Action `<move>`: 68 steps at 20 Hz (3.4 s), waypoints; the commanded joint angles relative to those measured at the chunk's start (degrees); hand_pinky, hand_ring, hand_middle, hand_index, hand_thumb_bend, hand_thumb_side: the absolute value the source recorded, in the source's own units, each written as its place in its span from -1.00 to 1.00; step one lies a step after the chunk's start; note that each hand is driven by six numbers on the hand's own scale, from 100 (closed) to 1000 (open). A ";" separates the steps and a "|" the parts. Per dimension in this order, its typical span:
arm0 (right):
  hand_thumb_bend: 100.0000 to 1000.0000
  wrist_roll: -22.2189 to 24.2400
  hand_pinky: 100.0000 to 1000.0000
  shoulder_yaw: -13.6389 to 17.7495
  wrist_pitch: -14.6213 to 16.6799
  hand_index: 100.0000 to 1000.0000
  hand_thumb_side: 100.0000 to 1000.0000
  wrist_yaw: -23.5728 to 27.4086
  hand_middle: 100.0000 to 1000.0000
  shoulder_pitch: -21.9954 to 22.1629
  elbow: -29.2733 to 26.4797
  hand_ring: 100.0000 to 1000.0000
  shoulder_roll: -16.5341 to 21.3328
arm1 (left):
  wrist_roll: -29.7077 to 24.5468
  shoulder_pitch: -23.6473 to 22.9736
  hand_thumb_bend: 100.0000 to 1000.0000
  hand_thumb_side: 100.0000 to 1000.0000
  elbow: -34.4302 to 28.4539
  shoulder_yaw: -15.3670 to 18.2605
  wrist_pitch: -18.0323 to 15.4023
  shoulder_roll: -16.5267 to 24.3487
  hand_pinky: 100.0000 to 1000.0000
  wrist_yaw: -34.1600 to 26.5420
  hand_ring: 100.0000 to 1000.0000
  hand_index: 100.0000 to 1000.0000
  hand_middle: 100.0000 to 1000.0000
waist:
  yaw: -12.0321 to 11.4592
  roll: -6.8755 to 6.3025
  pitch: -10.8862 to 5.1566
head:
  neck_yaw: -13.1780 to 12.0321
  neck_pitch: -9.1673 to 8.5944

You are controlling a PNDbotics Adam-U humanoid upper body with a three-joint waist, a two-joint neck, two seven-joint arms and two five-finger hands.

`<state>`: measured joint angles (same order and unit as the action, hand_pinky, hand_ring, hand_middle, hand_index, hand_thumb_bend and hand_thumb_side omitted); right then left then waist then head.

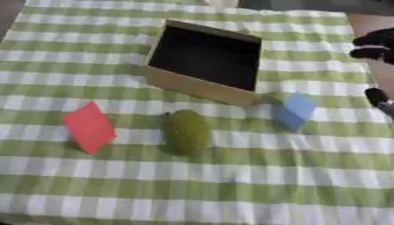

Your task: Pick up objects on the table and place them in the box.

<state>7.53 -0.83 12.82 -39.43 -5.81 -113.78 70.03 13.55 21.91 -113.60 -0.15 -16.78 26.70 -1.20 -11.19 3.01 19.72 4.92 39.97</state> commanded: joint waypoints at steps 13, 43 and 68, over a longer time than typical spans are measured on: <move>-1.00 10.05 0.93 -3.60 2.16 0.94 -0.09 8.26 0.81 -6.44 -0.32 1.00 3.91 | -0.87 1.28 -0.99 0.14 -0.99 -0.47 0.06 1.68 0.43 -0.59 0.45 0.74 0.40 | -0.92 0.61 0.19 | 1.05 -0.59; -0.66 15.77 0.94 -8.63 6.89 1.00 -0.09 7.59 0.88 -12.13 3.89 1.00 3.08 | -1.46 2.46 -1.00 0.19 -0.99 -1.20 0.51 1.89 0.43 -1.03 0.45 0.74 0.40 | -2.95 1.53 2.41 | 2.47 -1.12; -0.66 17.63 0.93 -10.68 9.27 1.00 -0.06 7.36 0.86 -16.26 9.65 1.00 1.14 | -1.39 2.89 -1.00 0.25 -0.99 -1.45 0.98 1.90 0.43 -0.79 0.44 0.75 0.40 | -4.04 1.94 4.92 | 3.53 -1.28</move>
<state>24.97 -12.10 21.93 -31.70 -21.46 -104.34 69.81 12.13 24.21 -113.60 -1.85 -15.95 26.73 -2.00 -15.22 4.39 25.05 8.29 39.19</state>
